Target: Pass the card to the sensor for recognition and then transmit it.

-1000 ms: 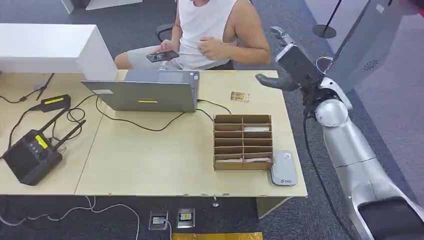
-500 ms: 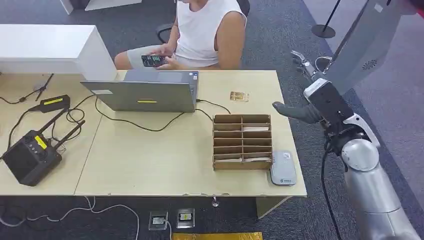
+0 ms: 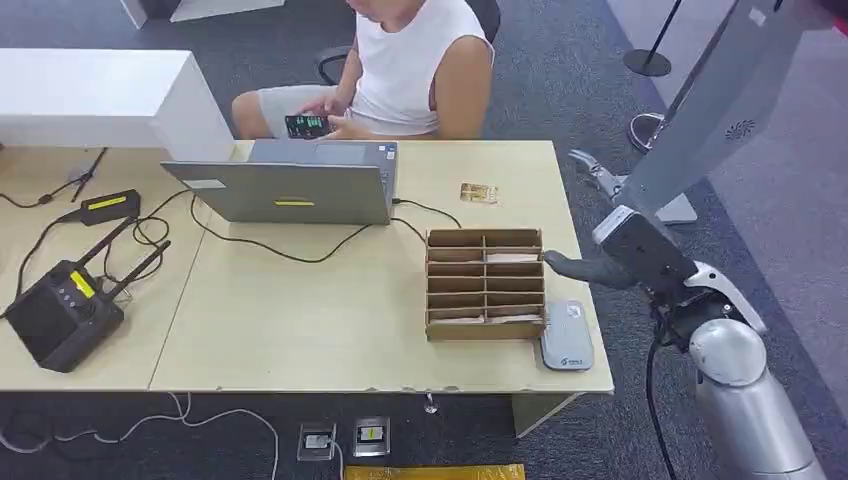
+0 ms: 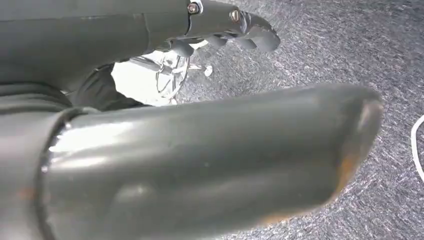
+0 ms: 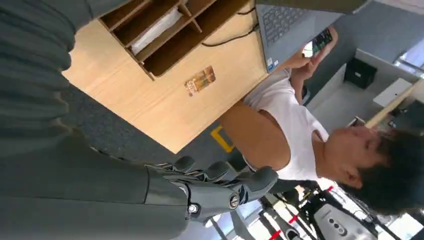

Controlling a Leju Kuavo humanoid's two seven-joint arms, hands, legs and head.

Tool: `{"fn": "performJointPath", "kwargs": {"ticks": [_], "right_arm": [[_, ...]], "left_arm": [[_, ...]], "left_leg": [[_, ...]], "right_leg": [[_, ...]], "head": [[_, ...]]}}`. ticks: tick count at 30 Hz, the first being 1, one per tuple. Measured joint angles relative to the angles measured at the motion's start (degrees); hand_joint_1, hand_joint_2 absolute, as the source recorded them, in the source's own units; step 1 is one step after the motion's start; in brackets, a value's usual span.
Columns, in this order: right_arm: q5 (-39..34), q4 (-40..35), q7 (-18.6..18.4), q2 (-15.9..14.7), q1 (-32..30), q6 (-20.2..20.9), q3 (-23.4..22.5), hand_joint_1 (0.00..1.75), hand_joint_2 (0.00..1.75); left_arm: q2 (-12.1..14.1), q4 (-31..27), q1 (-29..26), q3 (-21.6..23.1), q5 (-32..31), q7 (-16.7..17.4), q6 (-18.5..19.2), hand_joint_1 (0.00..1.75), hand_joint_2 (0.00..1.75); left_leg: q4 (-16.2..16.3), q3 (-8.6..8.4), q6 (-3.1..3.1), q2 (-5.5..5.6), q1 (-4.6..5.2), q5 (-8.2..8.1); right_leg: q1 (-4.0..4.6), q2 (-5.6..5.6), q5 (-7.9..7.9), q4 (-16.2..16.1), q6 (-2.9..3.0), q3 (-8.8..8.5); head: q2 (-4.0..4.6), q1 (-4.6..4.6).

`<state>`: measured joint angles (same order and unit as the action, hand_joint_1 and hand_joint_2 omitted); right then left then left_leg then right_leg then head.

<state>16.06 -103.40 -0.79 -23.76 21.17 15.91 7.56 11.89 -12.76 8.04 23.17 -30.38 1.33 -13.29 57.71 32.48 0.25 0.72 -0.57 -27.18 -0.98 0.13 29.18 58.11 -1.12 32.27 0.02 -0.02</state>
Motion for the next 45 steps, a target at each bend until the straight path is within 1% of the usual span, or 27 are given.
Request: {"fn": "performJointPath", "kwargs": {"ticks": [4, 6, 12, 18, 23, 32, 36, 38, 41, 45], "right_arm": [[3.6, -2.3, -1.6, -1.0, -1.3, 2.3, 0.0, 0.0, 1.75], [6.8, -3.3, -2.2, -1.5, -1.5, 3.7, 0.1, 0.0, 1.75], [17.6, -7.4, -5.6, -3.1, -3.6, 11.5, 1.0, 0.0, 1.75], [22.6, -10.0, -7.7, -4.1, -6.5, 16.2, 2.9, 0.0, 1.75], [26.1, -11.6, -9.4, -5.1, -8.6, 18.6, 5.0, 0.0, 1.75], [31.6, -12.2, -11.8, -5.6, -10.2, 19.1, 9.4, 0.0, 1.75], [31.8, -12.2, -12.5, -5.6, -10.4, 19.7, 11.0, 0.0, 1.75], [32.3, -12.2, -13.7, -5.6, -10.4, 19.6, 11.6, 0.0, 1.75], [33.8, -12.1, -16.7, -5.2, -10.6, 17.6, 12.8, 0.0, 1.75], [34.5, -11.8, -19.6, -3.5, -11.3, 12.3, 14.0, 0.0, 1.75]], "left_arm": [[0.0, 0.0, 0.0, -0.5, 0.1, 0.2, 0.0, 0.0, 0.0], [0.0, 0.0, 0.0, -0.6, 0.0, 0.5, 0.0, 0.0, 0.0], [0.0, 0.0, 0.0, -0.9, -0.7, 1.2, 0.0, 0.0, 0.0], [-0.1, 0.0, 0.1, -1.0, -1.7, 1.4, 0.1, 0.0, 0.0], [-0.1, 0.0, 0.1, -1.0, -2.5, 2.2, 0.4, 0.0, 0.0], [-0.4, 0.0, 0.1, -1.9, -2.9, 3.1, 0.4, 0.0, 0.0], [-0.6, 0.0, 0.1, -2.2, -2.9, 3.7, 0.4, 0.0, 0.0], [-0.7, 0.0, 0.1, -2.3, -3.0, 3.9, 0.5, 0.0, 0.0], [-0.8, 0.0, 0.1, -2.4, -3.1, 4.6, 0.5, 0.0, 0.0], [-1.2, 0.0, 0.1, -2.7, -3.6, 5.1, 0.4, 0.0, 0.0]], "left_leg": [[0.0, 0.02, 0.0, 0.01, 0.0, 0.0], [0.0, 0.01, 0.0, 0.0, 0.0, 0.0], [0.0, 0.03, 0.0, 0.01, 0.0, 0.0], [0.0, 0.02, 0.0, 0.01, 0.0, -0.01], [0.0, 0.02, -0.01, 0.01, 0.0, -0.01], [0.0, 0.02, 0.0, 0.0, 0.0, -0.01], [0.0, 0.02, 0.0, 0.0, 0.0, -0.01], [0.0, 0.02, 0.0, 0.0, 0.0, -0.01], [0.0, 0.02, 0.0, 0.0, 0.0, -0.01], [0.0, 0.02, 0.0, 0.0, 0.0, -0.01]], "right_leg": [[0.0, 0.0, 0.0, 0.0, 0.0, 0.0], [0.0, -0.03, 0.0, 0.0, 0.0, 0.0], [0.0, 0.02, 0.0, 0.0, 0.0, 0.0], [0.0, 0.01, 0.02, 0.0, 0.02, 0.01], [0.0, 0.01, 0.02, 0.0, 0.02, 0.0], [0.0, 0.0, 0.02, 0.0, 0.02, 0.0], [0.0, 0.0, 0.02, 0.0, 0.02, 0.0], [0.0, 0.0, 0.02, 0.0, 0.02, -0.01], [0.0, 0.0, 0.02, 0.0, 0.03, -0.01], [0.0, 0.0, 0.02, 0.0, 0.03, 0.0]], "head": [[0.0, 0.0], [0.0, 0.0], [0.0, 0.0], [0.0, 0.0], [0.0, 0.02], [0.0, 0.02], [0.0, 0.02], [0.0, 0.02], [0.0, 0.0], [0.0, 0.0]]}}
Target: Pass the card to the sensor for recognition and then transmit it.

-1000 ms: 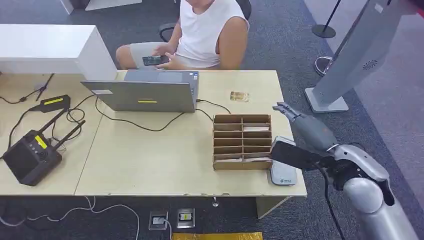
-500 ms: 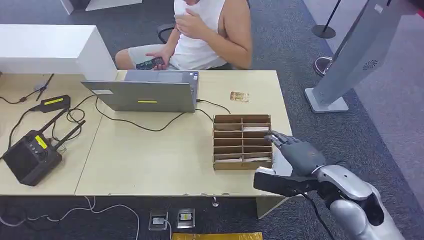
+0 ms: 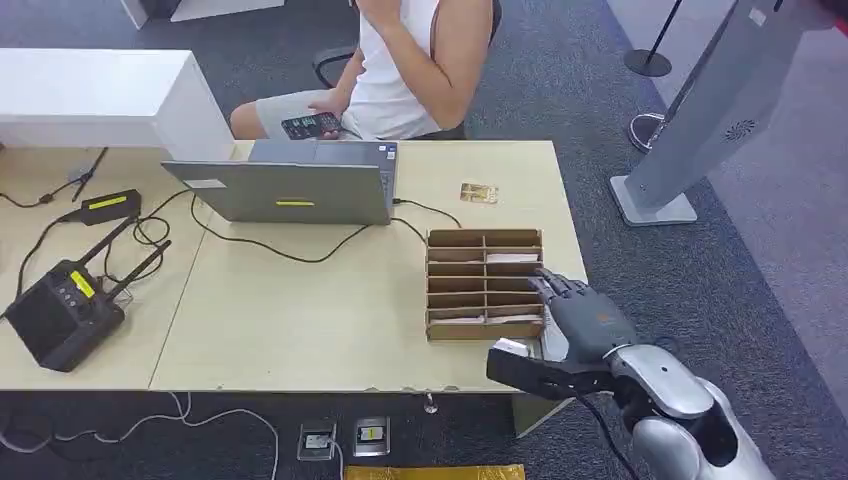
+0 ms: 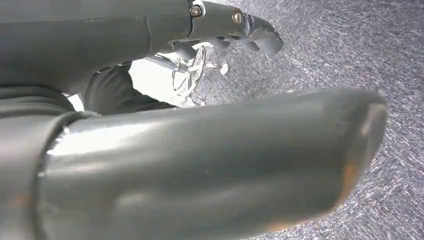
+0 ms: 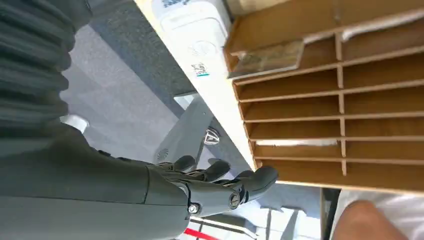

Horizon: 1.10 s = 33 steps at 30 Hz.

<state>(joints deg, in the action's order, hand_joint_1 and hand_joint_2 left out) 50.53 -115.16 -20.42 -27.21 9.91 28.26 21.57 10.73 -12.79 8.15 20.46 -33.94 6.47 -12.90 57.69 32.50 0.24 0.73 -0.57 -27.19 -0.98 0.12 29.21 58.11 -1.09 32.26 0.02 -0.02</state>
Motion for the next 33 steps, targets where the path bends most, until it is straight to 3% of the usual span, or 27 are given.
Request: {"fn": "performJointPath", "kwargs": {"ticks": [9, 21, 33], "right_arm": [[0.8, 2.3, -2.4, 2.7, -0.9, -8.2, 3.5, 0.0, 1.75], [1.2, 6.7, -2.3, 3.6, -1.0, -12.8, 6.2, 0.0, 1.75], [2.1, 14.4, 2.1, 3.8, 1.2, -20.6, 6.4, 0.0, 1.75]], "left_arm": [[-0.7, 0.0, 0.0, -0.8, -0.3, 0.0, -0.3, 0.0, 0.0], [-1.1, 0.0, 0.0, -1.2, -0.9, 0.0, -1.0, 0.0, 0.0], [-1.4, 0.0, 0.0, -2.1, -1.7, -0.3, -1.3, 0.0, 0.0]], "left_leg": [[0.0, 0.01, 0.0, 0.0, 0.0, 0.0], [0.0, 0.01, 0.0, 0.0, 0.0, 0.0], [0.0, 0.01, 0.0, 0.0, 0.0, 0.0]], "right_leg": [[0.0, 0.0, 0.0, 0.0, 0.01, 0.0], [0.0, 0.01, 0.01, 0.0, 0.01, 0.0], [0.0, 0.0, 0.0, 0.0, 0.01, -0.01]], "head": [[0.0, 0.0], [0.0, 0.02], [0.0, 0.0]]}}
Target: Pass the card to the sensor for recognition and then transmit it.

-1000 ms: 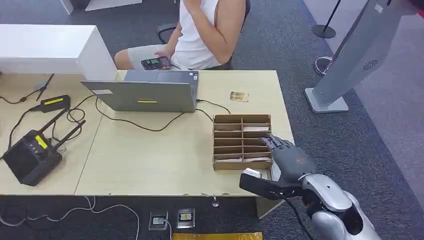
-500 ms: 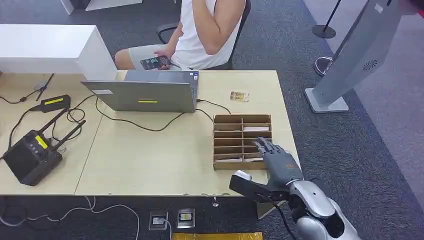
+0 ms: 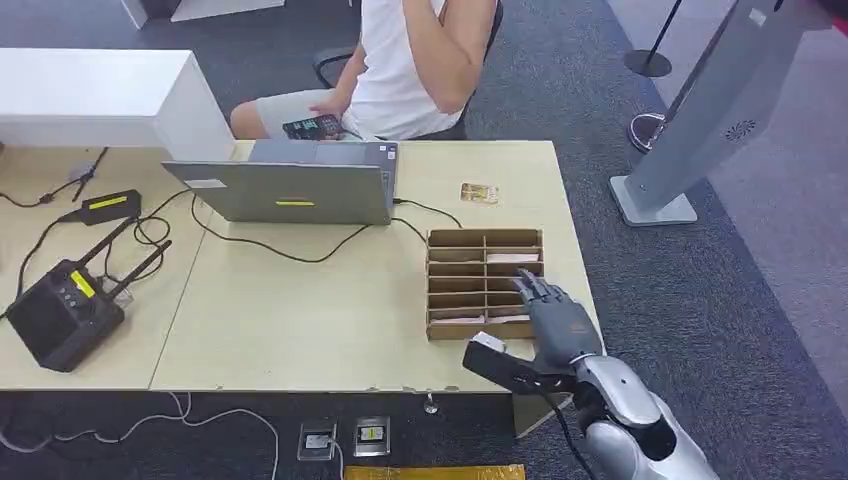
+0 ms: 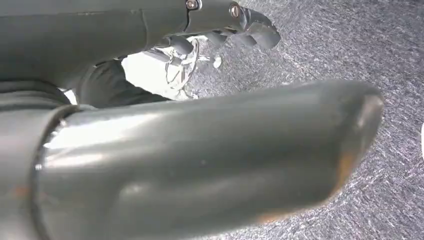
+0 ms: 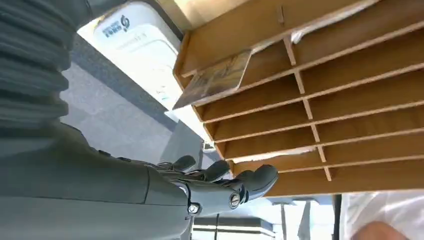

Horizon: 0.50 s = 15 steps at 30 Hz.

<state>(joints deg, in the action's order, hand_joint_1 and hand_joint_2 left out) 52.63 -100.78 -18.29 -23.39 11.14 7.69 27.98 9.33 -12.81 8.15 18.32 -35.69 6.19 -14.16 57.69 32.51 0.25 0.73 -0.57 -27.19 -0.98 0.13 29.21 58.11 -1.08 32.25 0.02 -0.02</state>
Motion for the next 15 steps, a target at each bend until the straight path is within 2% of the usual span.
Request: {"fn": "performJointPath", "kwargs": {"ticks": [5, 15], "right_arm": [[0.8, 3.9, 1.7, 0.5, 1.5, -2.1, -0.4, 0.0, 1.75], [1.0, 7.6, 2.5, 1.3, 2.2, -3.4, -0.4, 0.0, 1.75]], "left_arm": [[-0.1, 0.0, 0.0, -0.3, -0.2, 0.0, -0.2, 0.0, 0.0], [-0.2, 0.0, 0.0, -0.4, -0.5, -0.1, -0.2, 0.0, 0.0]], "left_leg": [[0.0, 0.0, 0.0, 0.0, 0.0, 0.0], [0.0, 0.0, 0.0, 0.0, 0.0, 0.0]], "right_leg": [[0.0, 0.01, 0.0, 0.0, 0.0, 0.0], [0.0, 0.01, 0.0, 0.0, 0.0, 0.0]], "head": [[0.0, 0.0], [0.0, 0.0]]}}
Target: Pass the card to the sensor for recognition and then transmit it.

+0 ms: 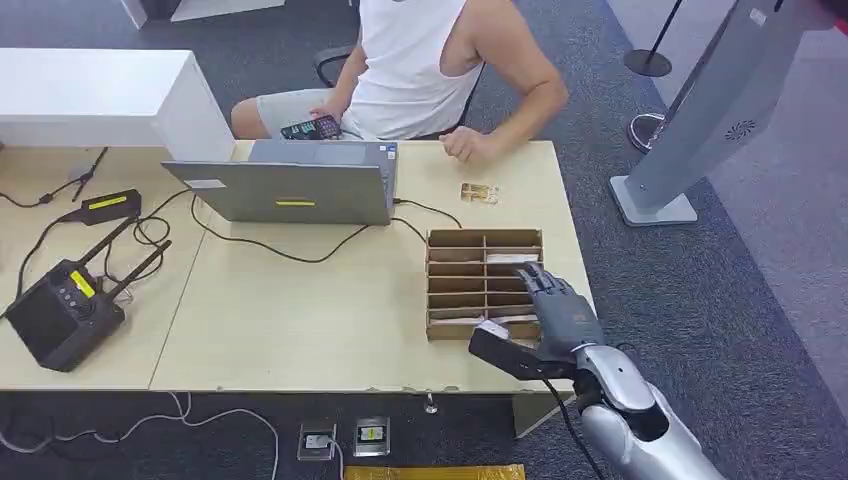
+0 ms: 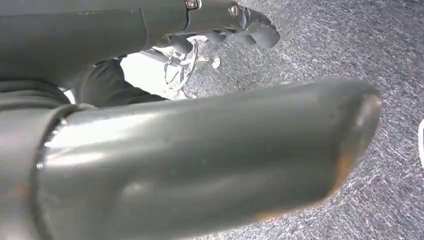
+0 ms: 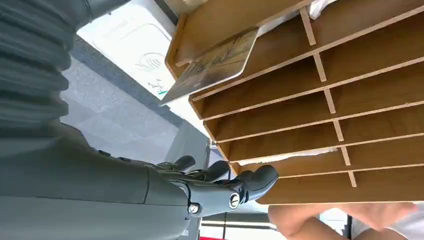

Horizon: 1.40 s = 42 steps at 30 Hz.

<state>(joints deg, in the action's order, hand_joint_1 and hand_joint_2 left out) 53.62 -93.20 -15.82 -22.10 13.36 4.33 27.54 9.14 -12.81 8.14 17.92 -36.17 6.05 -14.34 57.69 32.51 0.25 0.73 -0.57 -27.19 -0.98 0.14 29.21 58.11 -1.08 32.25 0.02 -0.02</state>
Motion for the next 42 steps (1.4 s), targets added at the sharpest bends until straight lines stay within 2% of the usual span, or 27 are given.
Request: {"fn": "performJointPath", "kwargs": {"ticks": [13, 14, 15, 42], "right_arm": [[0.2, 2.9, 0.8, 0.9, 0.4, -0.6, 0.0, 0.0, 1.75], [0.2, 3.1, 0.9, 0.9, 0.4, -0.7, 0.0, 1.68, 1.75], [0.2, 3.2, 0.9, 0.9, 0.4, -0.7, 0.0, 1.75, 1.75], [0.2, 5.5, 2.3, 2.2, 1.4, -1.1, -0.2, 1.75, 1.75]], "left_arm": [[0.0, 0.0, 0.0, -1.0, 0.3, 0.0, -0.1, 0.0, 0.0], [0.0, 0.0, 0.0, -1.0, 0.2, 0.0, -0.1, 0.0, 0.0], [0.0, 0.0, 0.0, -1.0, 0.2, 0.0, -0.1, 0.0, 0.0], [0.0, 0.0, 0.0, -1.6, 0.0, 0.0, -0.1, 0.0, 0.0]], "left_leg": [[0.0, 0.0, 0.0, 0.0, 0.0, 0.0], [0.0, 0.0, 0.0, 0.0, 0.0, 0.0], [0.0, 0.0, 0.0, 0.0, 0.0, 0.0], [0.0, 0.0, 0.0, 0.0, 0.0, 0.0]], "right_leg": [[0.0, 0.0, 0.0, 0.0, 0.0, 0.0], [0.0, 0.0, 0.0, 0.0, 0.0, 0.0], [0.0, 0.0, 0.0, 0.0, 0.0, 0.0], [0.0, 0.0, 0.0, 0.0, 0.0, 0.0]], "head": [[0.0, 0.0], [0.0, 0.0], [0.0, 0.0], [0.0, 0.02]]}}
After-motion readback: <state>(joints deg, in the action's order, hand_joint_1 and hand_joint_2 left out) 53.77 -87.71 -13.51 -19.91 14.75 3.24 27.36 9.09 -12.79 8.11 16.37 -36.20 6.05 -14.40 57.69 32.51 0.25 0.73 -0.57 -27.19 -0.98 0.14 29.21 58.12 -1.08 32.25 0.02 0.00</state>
